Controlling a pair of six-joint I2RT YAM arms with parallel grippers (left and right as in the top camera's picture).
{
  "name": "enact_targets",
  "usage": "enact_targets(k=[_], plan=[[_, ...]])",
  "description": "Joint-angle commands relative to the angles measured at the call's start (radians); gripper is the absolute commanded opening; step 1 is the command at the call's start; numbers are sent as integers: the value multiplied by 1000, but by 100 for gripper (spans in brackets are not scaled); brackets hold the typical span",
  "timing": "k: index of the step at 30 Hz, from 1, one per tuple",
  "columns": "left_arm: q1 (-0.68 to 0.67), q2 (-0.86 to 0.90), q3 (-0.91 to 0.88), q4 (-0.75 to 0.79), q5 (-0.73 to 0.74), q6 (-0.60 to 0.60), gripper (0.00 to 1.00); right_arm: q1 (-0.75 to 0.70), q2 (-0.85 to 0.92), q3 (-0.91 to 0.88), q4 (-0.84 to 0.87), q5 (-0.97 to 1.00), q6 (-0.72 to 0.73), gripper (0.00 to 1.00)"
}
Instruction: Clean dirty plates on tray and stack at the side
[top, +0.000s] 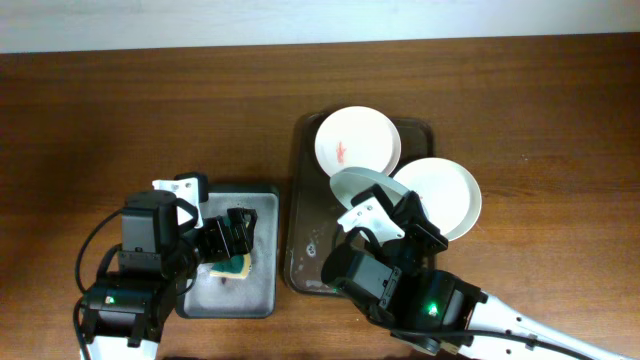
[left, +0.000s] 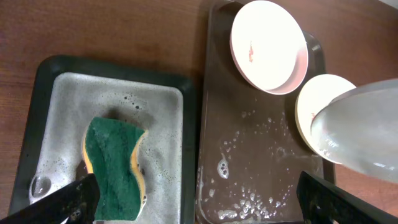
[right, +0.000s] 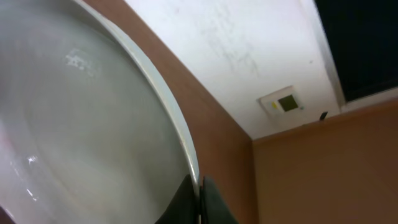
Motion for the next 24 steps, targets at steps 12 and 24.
enact_targets(k=[12, 24], plan=[[4, -5, 16, 0, 11, 20, 99, 8, -9, 113, 32, 138, -226, 4], [4, -5, 16, 0, 11, 20, 100, 8, -9, 113, 32, 138, -225, 4]])
